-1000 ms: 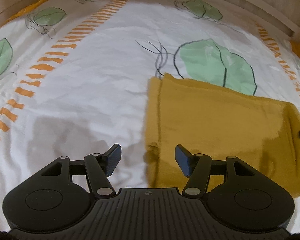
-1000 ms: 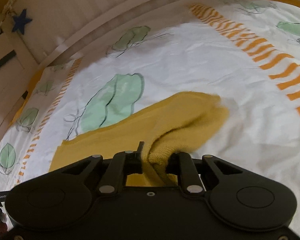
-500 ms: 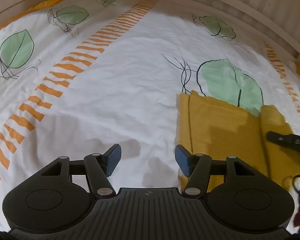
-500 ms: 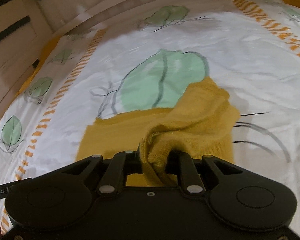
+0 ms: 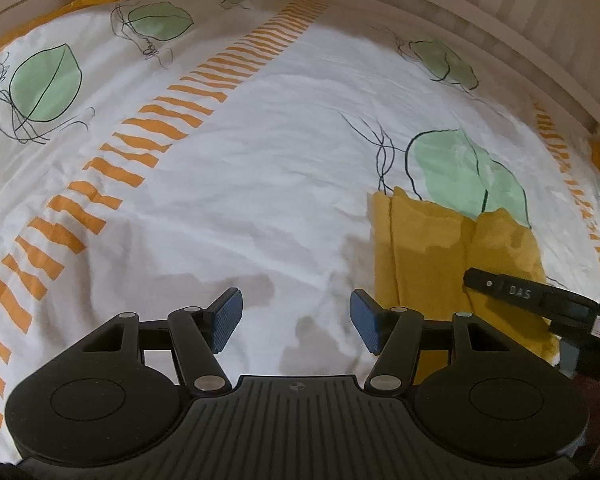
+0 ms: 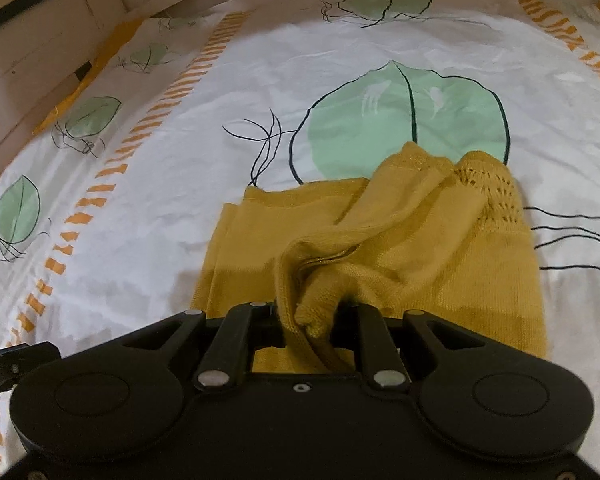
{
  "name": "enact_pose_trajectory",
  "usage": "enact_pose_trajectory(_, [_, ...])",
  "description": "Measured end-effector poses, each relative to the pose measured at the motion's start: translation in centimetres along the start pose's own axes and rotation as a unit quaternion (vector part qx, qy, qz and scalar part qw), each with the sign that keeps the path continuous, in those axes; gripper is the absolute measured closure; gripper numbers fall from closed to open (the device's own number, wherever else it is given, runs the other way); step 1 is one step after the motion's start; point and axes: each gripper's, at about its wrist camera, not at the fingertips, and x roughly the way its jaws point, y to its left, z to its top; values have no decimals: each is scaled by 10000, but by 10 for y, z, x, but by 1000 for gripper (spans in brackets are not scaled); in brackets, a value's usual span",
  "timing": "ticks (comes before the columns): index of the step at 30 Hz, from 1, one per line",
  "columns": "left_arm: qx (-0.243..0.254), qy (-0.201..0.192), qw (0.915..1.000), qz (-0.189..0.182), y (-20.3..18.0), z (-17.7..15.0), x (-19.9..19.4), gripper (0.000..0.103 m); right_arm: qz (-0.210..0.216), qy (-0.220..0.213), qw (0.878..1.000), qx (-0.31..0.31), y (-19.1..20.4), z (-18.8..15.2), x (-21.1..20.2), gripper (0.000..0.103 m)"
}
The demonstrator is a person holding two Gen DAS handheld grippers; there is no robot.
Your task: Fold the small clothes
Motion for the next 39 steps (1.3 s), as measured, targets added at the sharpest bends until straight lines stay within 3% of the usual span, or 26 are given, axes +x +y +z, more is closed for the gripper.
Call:
enact_pose_trajectory(8, [-142,-25,9999,-1,8,0,-4,45,-188,101,9988,-440,33,5,15,77])
enact_pose_trajectory(12, [-185,-24,9998,-6,11,2,-4,45,168,311,9979,-540,46,5,27,45])
enact_pose_trajectory(18, [-218,-6,9998,13,11,2,-1,45,1282,-68,9911,-347,45,7,8,44])
enact_pose_trajectory(22, [-172,21,9998,11,7,1,2,45,1425,-321,9893,-60,26,9,-9,44])
enact_pose_trajectory(26, [-97,66,9999,-117,-1,-1,8,45,1235,-375,9915,-132,2,2,-23,44])
enact_pose_trajectory(29, [-51,177,9992,-361,-10,-4,14,45,946,-388,9926,-647,-2,-14,-34,43])
enact_pose_trajectory(32, [-18,205,9992,-351,-18,-6,18,45,876,-432,9854,-1396,3,-42,-45,43])
enact_pose_trajectory(39, [41,225,9994,-252,-26,-8,22,45,802,-655,9463,-3064,46,-97,-48,46])
